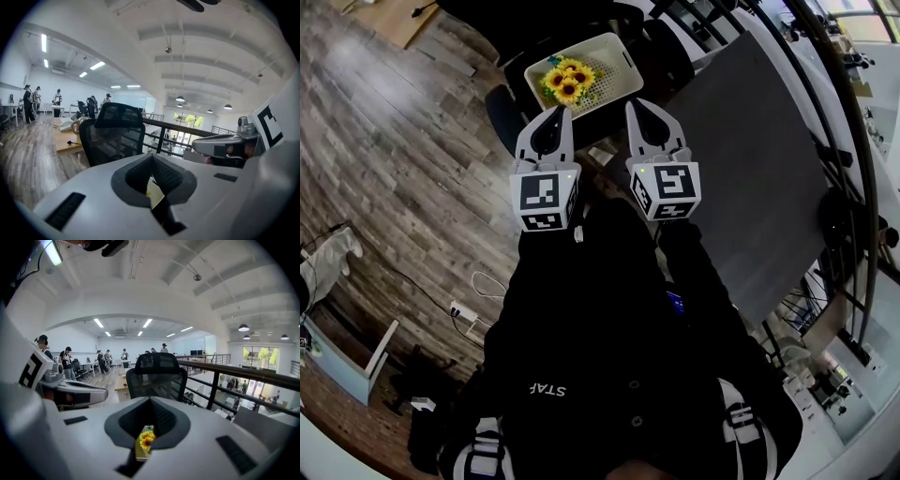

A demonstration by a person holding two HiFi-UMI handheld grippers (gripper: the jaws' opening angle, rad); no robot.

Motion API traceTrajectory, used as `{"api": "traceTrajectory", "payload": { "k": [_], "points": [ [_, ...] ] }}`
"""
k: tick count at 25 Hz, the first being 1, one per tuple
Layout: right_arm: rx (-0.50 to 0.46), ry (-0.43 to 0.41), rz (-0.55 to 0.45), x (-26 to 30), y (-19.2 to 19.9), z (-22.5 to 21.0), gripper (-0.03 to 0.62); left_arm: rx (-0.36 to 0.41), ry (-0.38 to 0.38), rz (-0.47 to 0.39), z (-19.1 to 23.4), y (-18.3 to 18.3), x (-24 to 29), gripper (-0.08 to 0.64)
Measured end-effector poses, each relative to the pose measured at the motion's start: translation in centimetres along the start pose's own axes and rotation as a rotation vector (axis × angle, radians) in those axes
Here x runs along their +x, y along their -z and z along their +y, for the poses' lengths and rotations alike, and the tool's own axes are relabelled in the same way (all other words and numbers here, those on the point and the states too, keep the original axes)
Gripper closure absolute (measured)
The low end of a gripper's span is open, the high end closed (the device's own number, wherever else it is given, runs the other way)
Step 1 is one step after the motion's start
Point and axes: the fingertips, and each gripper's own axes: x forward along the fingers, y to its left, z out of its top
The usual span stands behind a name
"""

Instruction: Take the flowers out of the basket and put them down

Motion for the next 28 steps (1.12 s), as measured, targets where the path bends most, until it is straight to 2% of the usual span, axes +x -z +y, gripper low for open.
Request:
{"api": "traceTrajectory", "payload": {
  "k": [7, 18, 23, 28],
  "points": [
    [0.031, -0.008, 0.054, 2.9, 3.3, -3.0, 0.580, -0.016, -0.032, 0.076, 0.9, 3.8, 4.4, 0.557],
    [0.113, -0.011, 0.202, 8.5, 13.5, -6.6, 0.580, -0.101, -0.110, 0.244, 2.5, 15.3, 10.7, 0.557],
    [0.166, -0.010, 0.247, 13.2, 18.6, -6.7, 0.580, -0.155, -0.166, 0.307, 5.1, 20.7, 13.6, 0.557],
    [0.187, -0.018, 0.291, 16.9, 22.3, -6.0, 0.580, -0.176, -0.185, 0.357, 6.9, 25.0, 16.4, 0.557]
  ]
}}
